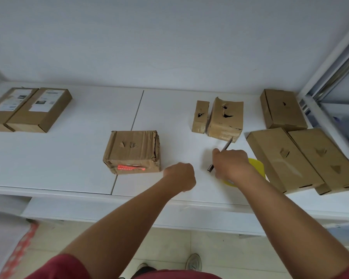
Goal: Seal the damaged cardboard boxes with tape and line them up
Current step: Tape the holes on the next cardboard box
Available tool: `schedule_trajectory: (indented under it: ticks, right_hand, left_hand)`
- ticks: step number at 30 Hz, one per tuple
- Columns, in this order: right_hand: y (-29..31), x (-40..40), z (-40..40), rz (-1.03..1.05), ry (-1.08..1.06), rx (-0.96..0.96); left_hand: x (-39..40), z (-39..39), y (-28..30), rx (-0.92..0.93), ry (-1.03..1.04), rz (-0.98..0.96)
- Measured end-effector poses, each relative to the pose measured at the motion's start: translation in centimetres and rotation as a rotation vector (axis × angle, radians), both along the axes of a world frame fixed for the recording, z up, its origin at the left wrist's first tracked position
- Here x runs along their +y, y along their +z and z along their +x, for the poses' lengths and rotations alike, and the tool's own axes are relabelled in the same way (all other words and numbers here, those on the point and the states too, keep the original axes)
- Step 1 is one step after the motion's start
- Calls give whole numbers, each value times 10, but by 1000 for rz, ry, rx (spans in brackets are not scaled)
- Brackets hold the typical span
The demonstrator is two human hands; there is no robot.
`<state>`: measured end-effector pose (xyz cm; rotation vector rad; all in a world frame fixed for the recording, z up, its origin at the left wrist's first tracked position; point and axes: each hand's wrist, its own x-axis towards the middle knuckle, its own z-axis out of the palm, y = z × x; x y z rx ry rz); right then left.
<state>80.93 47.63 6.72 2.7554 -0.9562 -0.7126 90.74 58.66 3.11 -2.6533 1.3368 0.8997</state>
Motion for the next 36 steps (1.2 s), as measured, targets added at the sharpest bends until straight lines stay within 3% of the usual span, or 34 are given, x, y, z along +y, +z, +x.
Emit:
schedule_trajectory:
  ticks: [3,6,9,16,21,23,25,27,29,31,33,36]
  right_hand:
    - [-5,-1,4,-3,13,-54]
    - [-7,0,8,-79,108,-312]
    - [-11,4,14,-97,288,-522]
    - [-31,16,46,-10,356,-203]
    - [-36,14,56,46,325,-76]
    - [-31,13,60,48,340,-184]
    - [-22,19,63,315,204,-527]
    - [-5,36,63,1019,-124,-842]
    - [2,48,64,1596,-265,-870]
    - [4,61,63,1714,-226,-837]
    - [3,70,63,1593,-154,-868]
    - [2,78,67,1436,-215,-1009]
  left_hand:
    - [-2,-1,-4,-101,-38,-11]
    - [0,2,-3,-177,-69,-14]
    - [7,7,4,-115,-91,10]
    - [43,44,73,277,-177,41]
    - [78,73,119,510,-150,-196]
    - [90,84,130,556,-131,-308]
    - [99,95,137,568,-129,-386]
    - [104,105,142,575,-141,-426]
    - [109,115,142,578,-124,-457]
    - [116,126,142,565,-88,-489]
    - [122,136,140,552,-51,-525]
    - [132,149,137,506,-8,-574]
